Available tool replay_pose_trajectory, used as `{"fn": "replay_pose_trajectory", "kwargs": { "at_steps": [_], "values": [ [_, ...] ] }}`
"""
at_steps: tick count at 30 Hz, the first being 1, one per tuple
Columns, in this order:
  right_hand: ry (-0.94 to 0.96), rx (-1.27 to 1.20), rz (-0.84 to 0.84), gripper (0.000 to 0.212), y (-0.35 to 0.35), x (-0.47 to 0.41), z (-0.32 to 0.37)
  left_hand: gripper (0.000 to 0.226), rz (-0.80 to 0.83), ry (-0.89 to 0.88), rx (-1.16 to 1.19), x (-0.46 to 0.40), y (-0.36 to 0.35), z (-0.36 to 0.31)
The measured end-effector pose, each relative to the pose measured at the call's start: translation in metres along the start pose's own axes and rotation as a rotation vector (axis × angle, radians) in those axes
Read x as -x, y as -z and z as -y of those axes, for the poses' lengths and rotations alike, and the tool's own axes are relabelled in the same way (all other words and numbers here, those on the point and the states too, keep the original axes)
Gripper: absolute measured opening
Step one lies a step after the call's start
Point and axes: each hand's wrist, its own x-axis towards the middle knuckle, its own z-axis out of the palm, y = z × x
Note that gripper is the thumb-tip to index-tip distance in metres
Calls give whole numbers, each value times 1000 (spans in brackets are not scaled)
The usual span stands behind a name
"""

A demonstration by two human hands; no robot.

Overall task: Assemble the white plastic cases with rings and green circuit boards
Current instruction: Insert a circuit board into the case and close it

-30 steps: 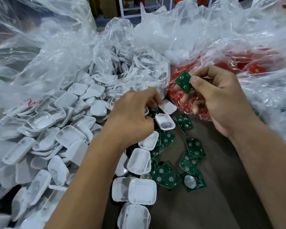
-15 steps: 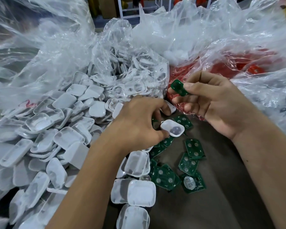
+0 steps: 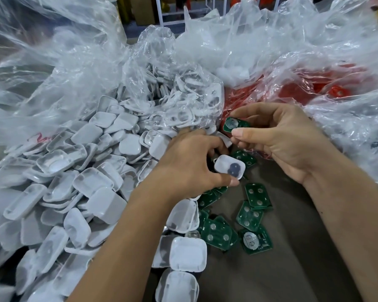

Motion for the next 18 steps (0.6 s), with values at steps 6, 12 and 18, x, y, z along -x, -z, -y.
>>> {"fn": "replay_pose_trajectory", "kwargs": {
  "at_steps": [6, 12, 18],
  "values": [
    [40, -38, -76, 27, -1, -1, -1, 47, -98, 8, 9, 0, -1, 0],
    [150, -48, -343, 8, -21, -4, -10, 39, -271, 112, 356, 2, 2, -8],
    [266, 46, -471, 13, -43, -2, -20, 37, -210, 166, 572, 7, 2, -19]
  ]
}}
